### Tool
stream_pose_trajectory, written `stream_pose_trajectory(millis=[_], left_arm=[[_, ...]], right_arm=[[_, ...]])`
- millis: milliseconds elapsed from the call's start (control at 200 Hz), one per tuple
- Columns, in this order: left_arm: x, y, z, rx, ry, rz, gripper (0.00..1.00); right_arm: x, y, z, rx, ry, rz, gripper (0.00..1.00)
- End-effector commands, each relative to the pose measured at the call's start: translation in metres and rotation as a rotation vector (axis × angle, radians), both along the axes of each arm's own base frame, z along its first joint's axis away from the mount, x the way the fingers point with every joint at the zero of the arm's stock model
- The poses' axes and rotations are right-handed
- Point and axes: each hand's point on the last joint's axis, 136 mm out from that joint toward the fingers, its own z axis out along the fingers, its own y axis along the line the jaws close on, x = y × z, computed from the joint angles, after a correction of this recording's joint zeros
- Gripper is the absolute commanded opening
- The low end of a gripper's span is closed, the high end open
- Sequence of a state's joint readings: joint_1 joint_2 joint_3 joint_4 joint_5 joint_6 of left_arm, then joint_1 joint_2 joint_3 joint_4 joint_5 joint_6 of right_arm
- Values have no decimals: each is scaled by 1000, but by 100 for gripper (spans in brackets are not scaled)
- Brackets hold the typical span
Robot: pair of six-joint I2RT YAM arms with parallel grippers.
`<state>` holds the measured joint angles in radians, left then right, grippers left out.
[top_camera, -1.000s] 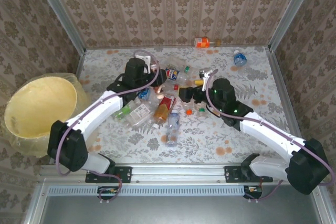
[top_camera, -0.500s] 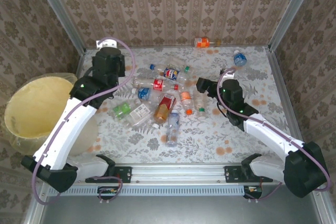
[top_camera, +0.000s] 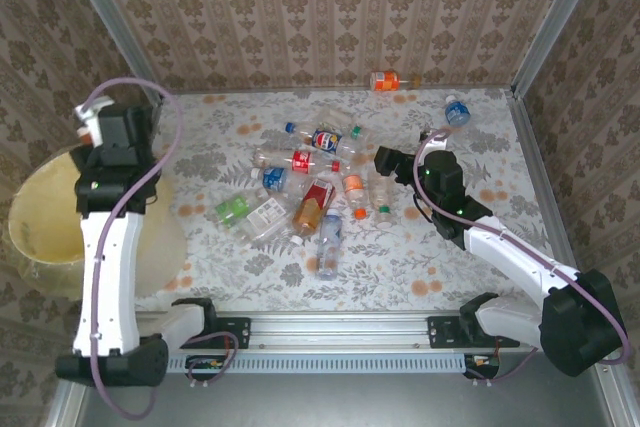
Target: Put the plastic bottles in the bin
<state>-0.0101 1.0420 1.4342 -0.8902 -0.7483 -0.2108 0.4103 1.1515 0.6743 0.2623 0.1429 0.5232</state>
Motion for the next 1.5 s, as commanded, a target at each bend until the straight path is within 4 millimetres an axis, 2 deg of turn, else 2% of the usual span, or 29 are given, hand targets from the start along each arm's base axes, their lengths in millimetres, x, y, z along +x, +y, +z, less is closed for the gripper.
stream_pose_trajectory(millis=[0, 115, 295, 610, 765, 860, 935, 1055, 1340, 1420, 1495], left_arm=[[-2, -1, -20, -171, -82, -38, 61], [2, 8, -46, -310, -95, -33, 61], [16, 12, -65, -433, -145, -49, 62], [56, 6, -74, -568, -265, -105, 61], [62, 6, -71, -574, -287, -111, 62], [63, 5, -75, -586, -275, -114, 68], [62, 3, -79, -591, -262, -119, 76], [58, 0, -80, -594, -244, -125, 79], [38, -3, -62, -553, -256, -131, 93], [34, -7, -54, -544, -277, -154, 97], [32, -12, -44, -538, -320, -191, 100]], right_arm=[[5, 0, 19, 2, -37, 4, 100], [4, 3, 18, -1, -26, 19, 100], [4, 4, 16, 21, -16, 19, 100], [1, 2, 10, 9, 4, 15, 100], [-2, -2, 5, 0, 12, -1, 100], [-4, -6, -2, -2, 28, -21, 100], [-6, -9, -9, -2, 56, -35, 100], [-11, -14, -28, -33, 138, -51, 100], [-30, -28, -84, -132, 358, -78, 100], [-34, -23, -101, -149, 422, -42, 100], [-36, -8, -114, -138, 479, 38, 100]])
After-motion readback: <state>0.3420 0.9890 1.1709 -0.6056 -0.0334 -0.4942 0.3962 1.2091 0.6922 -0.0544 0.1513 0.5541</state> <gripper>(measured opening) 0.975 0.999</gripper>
